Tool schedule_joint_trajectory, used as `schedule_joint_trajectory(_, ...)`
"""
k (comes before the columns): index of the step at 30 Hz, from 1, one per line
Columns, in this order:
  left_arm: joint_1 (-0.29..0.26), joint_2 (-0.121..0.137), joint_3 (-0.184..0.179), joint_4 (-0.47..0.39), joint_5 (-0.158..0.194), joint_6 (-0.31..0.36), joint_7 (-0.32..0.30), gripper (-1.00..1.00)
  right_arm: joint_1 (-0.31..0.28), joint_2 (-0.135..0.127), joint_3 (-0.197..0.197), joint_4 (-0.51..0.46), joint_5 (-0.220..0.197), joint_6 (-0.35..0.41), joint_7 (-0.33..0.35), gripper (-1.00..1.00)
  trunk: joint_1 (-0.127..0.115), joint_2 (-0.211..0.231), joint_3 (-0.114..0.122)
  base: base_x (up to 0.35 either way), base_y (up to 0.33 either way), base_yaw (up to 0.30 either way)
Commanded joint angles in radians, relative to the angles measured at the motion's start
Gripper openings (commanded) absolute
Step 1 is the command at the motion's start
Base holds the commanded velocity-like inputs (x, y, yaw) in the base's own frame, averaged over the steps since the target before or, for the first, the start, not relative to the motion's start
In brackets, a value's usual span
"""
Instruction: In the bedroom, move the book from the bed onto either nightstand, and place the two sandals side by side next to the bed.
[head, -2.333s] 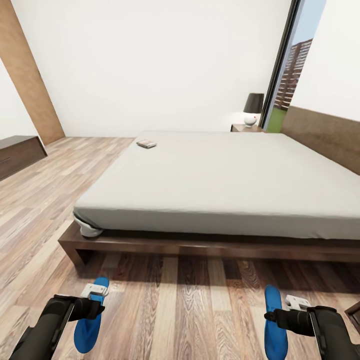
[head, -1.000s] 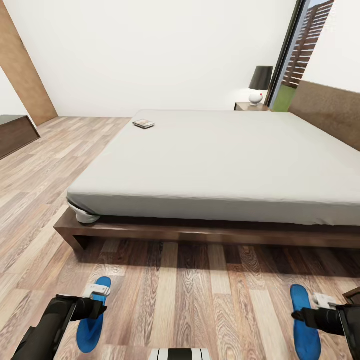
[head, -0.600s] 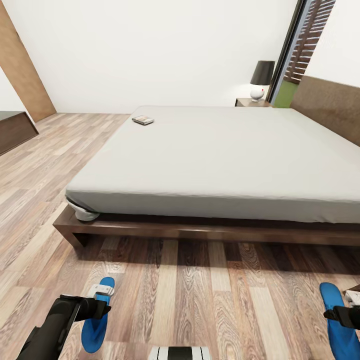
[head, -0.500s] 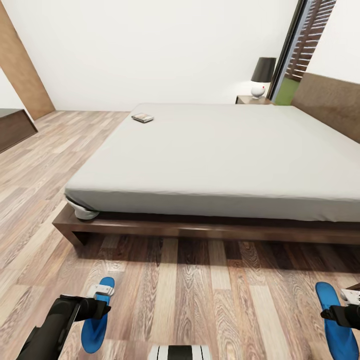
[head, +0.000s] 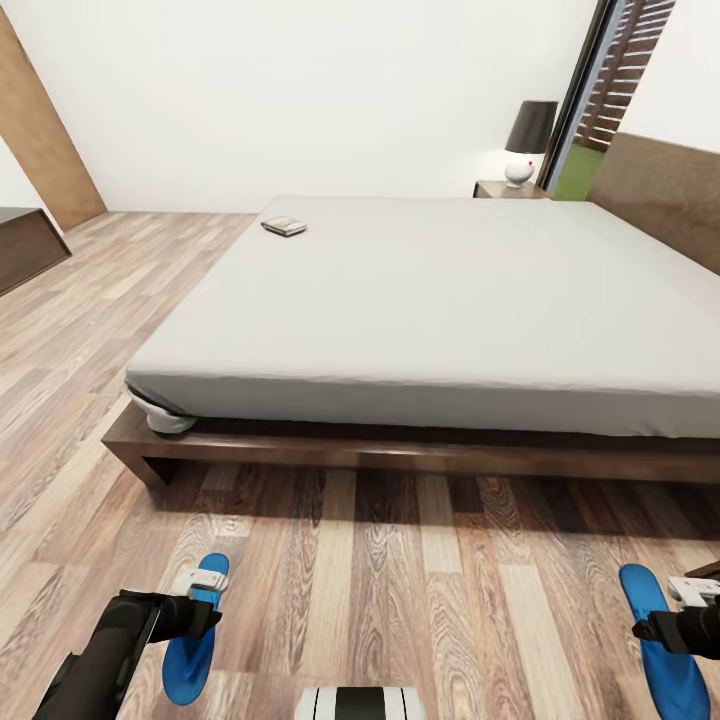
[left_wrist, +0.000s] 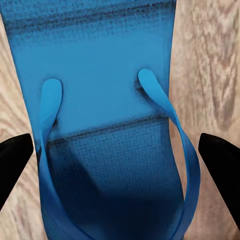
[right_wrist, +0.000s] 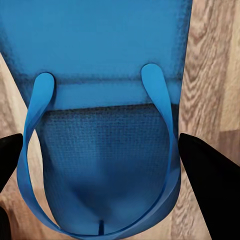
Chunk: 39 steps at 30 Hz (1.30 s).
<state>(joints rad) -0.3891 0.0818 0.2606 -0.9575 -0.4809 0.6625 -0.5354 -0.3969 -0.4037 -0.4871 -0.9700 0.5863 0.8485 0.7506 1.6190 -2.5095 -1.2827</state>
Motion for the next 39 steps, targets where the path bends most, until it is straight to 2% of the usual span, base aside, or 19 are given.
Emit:
schedule_joint_trajectory(1, -0.001, 0.0, 0.003, -0.001, -0.01, 0.001, -0.01, -1.0, -0.001, 0.0, -0.001, -0.001, 0.011, 0.001, 0.008, -1.0, 0.0, 0.0, -0.001, 0.147, 0.039, 0.0)
schedule_joint_trajectory(11, -0.001, 0.0, 0.003, -0.001, -0.01, 0.0, -0.009, -1.0, -0.001, 0.0, 0.001, -0.001, 0.012, 0.001, 0.008, -1.0, 0.0, 0.0, -0.001, 0.257, 0.147, 0.0)
schedule_joint_trajectory(17, -0.001, 0.0, 0.003, -0.001, -0.01, -0.001, -0.008, -1.0, -0.001, 0.0, 0.001, -0.001, 0.012, 0.001, 0.009, -1.0, 0.0, 0.0, -0.001, 0.064, 0.062, 0.0)
schedule_joint_trajectory(27, -0.001, 0.0, 0.003, -0.001, -0.01, -0.001, -0.007, -1.0, -0.001, 0.0, 0.002, -0.001, 0.012, 0.0, 0.008, -1.0, 0.0, 0.0, -0.001, 0.141, 0.226, 0.0)
schedule_joint_trajectory(39, -0.001, 0.0, 0.002, 0.002, -0.011, -0.003, -0.006, -1.0, -0.001, 0.001, 0.004, -0.001, 0.012, 0.0, 0.009, -1.0, 0.0, 0.0, -0.001, 0.138, 0.075, 0.0)
